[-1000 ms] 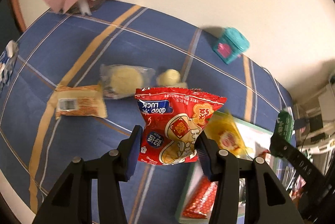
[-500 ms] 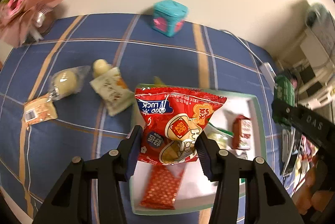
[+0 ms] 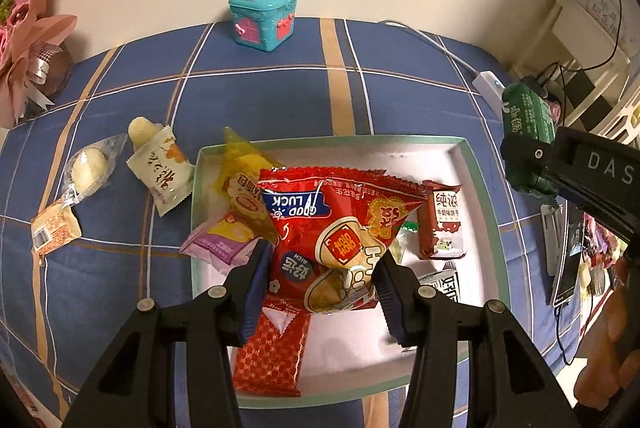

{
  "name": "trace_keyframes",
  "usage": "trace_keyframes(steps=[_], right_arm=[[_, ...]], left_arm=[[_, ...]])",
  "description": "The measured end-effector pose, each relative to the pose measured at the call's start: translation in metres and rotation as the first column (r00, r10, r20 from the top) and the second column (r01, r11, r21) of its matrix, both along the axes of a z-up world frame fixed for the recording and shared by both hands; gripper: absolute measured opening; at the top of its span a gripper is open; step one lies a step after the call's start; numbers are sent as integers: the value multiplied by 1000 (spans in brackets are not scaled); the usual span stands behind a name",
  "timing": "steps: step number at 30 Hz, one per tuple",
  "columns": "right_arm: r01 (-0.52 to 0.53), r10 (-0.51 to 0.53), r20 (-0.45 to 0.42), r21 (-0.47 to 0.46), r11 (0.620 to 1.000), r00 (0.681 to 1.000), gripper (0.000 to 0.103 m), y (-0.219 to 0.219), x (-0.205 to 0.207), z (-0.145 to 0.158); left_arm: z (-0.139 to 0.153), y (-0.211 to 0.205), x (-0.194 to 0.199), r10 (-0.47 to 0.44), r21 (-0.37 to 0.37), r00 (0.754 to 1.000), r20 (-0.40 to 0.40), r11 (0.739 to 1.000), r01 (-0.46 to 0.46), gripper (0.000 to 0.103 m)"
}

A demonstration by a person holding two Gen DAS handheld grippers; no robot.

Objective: Organize snacks
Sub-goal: 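Lift both held packets and carry them over the white tray, then open left gripper releasing chip bag while right gripper releases green packet in tray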

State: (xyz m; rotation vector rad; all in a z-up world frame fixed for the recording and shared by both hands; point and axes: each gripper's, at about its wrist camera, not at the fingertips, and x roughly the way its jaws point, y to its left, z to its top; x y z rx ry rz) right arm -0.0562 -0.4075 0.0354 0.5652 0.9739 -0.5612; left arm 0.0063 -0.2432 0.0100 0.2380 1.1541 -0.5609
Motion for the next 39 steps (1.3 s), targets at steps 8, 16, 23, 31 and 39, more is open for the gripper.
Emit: trace_keyframes(steps=[8, 16, 23, 31, 39], right_arm=[[-42, 42, -31, 9, 999, 999, 43, 9, 9, -11], [-74, 74, -73, 15, 997, 995, 43, 15, 16, -24], [-100, 103, -108, 28, 995, 989, 43, 21, 23, -37], [-125, 131, -151, 51, 991, 980, 43, 28, 30, -56], [-143, 158, -203, 85, 986, 966, 43, 36, 37, -80]], left_arm=[[-9, -3, 5, 7, 2, 1000, -5, 1000, -7, 52], [-16, -2, 8, 10, 2, 1000, -13, 1000, -10, 52], [-24, 0, 10, 13, 6, 1000, -27, 1000, -13, 52], [-34, -1, 12, 14, 18, 999, -43, 1000, -14, 52], [-41, -1, 11, 18, 31, 999, -52, 999, -16, 52]])
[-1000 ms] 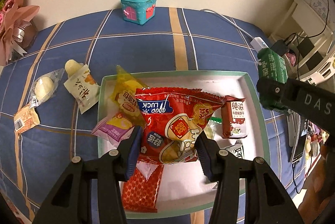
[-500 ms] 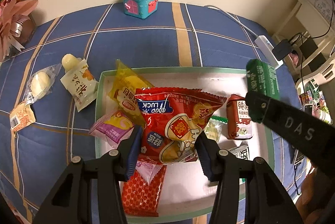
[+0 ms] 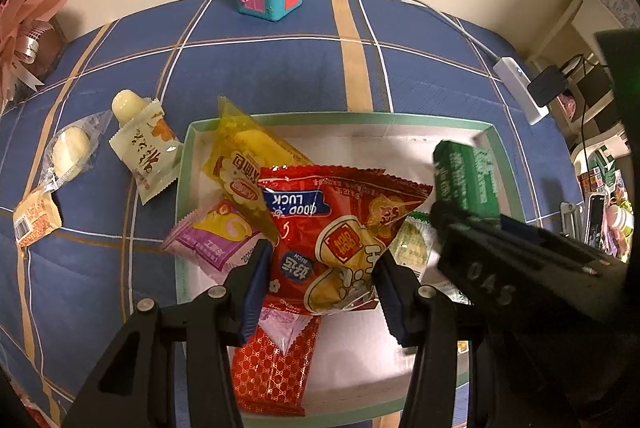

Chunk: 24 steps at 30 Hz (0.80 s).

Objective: Organize snacks
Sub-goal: 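Open left gripper releasing chip bag while right gripper releases green packet in tray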

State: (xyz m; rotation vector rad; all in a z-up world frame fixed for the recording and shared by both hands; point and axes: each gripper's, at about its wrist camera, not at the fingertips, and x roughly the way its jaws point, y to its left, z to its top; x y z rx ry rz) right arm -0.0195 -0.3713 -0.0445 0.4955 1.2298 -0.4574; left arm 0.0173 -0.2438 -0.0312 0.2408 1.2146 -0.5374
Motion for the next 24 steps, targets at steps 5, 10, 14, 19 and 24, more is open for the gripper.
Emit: trace_keyframes(steps=[5, 10, 14, 19, 24], right_arm=[[-4, 4, -12, 18, 1000, 1000, 43, 3, 1, -9], [-9, 9, -14, 12, 1000, 1000, 44, 4, 2, -10], [-8, 8, -28, 0, 1000, 1000, 51, 4, 3, -10], [-3, 3, -46, -5, 1000, 999, 60, 3, 5, -12], [5, -7, -57, -37, 999, 998, 73, -1, 3, -7]], left_arm=[[-5, -3, -1, -7, 18, 1000, -4, 1000, 7, 52], [-6, -2, -1, -8, 16, 1000, -7, 1000, 8, 52], [-7, -2, 0, -5, 13, 1000, -13, 1000, 5, 53], [-7, -3, 0, -10, 12, 1000, -21, 1000, 10, 58], [-5, -1, 1, -4, 8, 1000, -20, 1000, 4, 67]])
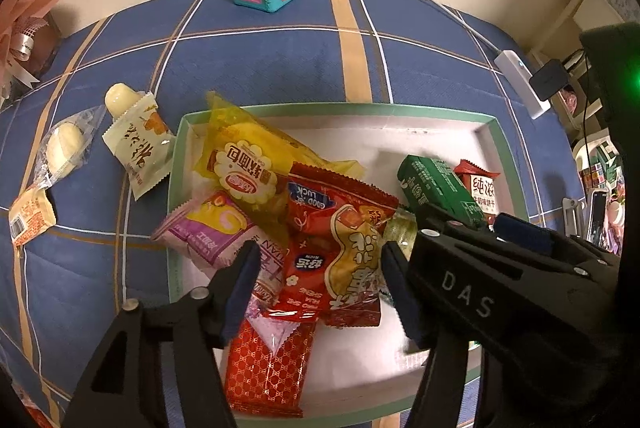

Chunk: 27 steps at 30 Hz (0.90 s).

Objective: Organize snacks
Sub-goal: 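Open left gripper releasing chip bag while right gripper releases green packet in tray, then withdraw both open grippers from the tray back over the remaining snacks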

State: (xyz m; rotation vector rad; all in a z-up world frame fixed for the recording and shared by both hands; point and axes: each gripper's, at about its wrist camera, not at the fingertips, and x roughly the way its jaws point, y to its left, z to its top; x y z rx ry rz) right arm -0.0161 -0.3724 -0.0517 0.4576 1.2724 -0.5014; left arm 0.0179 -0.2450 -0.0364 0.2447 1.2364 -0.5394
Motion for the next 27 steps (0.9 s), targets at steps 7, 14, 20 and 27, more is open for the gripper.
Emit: trace_keyframes(steps=[7, 14, 20, 27], right_arm=[[6, -6, 23, -8, 1000, 1000, 85, -3, -1, 9], [7, -5, 55, -30, 1000, 998, 87, -3, -4, 26], [15, -12, 75, -43, 999, 997, 87, -4, -7, 37], [20, -17, 84, -40, 999, 996, 87, -6, -8, 40]], left_arm=[[8, 0, -1, -2, -10, 1000, 1, 1000, 2, 80], [19, 4, 1, 15, -18, 1000, 15, 1000, -15, 84], [28, 13, 6, 55, -18, 998, 32, 998, -55, 85], [29, 30, 17, 116, 2, 992, 46, 993, -116, 85]])
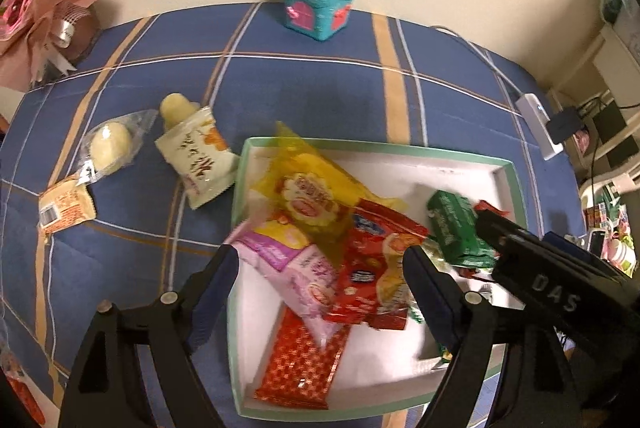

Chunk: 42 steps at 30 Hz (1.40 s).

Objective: Organize snacks
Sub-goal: 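Withdraw both open grippers from the tray back over the remaining snacks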

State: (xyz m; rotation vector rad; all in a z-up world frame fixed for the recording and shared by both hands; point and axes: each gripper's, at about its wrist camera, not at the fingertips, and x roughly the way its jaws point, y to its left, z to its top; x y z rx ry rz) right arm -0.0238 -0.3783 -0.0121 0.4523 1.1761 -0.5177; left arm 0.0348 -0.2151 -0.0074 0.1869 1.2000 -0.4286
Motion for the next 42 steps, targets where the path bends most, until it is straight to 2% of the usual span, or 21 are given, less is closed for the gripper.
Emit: trace_keyframes(steps=[11, 20, 23, 24, 26, 28, 34, 42], right_arm=[[-18, 18, -6, -9, 1000, 1000, 87, 8, 4, 2], [-52, 52, -16, -22, 998, 999, 87, 26, 13, 0], [-66, 66, -15, -30, 997, 998, 88, 35, 18, 1], [-72, 72, -13, -32, 997, 997, 90, 38, 20, 1], [-84, 83, -9, -36, 996, 996, 100, 43, 24, 1], [-99, 98, -8, -44, 994, 995, 103, 50, 28, 2], [-133, 133, -7, -54, 990, 991, 103, 75, 43, 2], [-227, 229, 18, -82, 970, 973, 103, 124, 67, 8]], left_arm=[[-3, 38, 21, 133, 15, 991, 24, 991, -134, 85], [-7, 68, 35, 221, 8, 975, 8, 975, -221, 85], [-7, 80, 41, 258, 21, 966, 10, 966, -259, 93], [-7, 86, 43, 272, 27, 962, 14, 962, -272, 95], [-7, 97, 49, 296, 34, 955, 12, 955, -296, 96], [-6, 109, 55, 323, 32, 946, 8, 946, -323, 98], [-1, 151, 71, 405, 20, 914, 8, 914, -405, 100], [5, 219, 95, 517, 31, 855, 25, 855, -518, 100]])
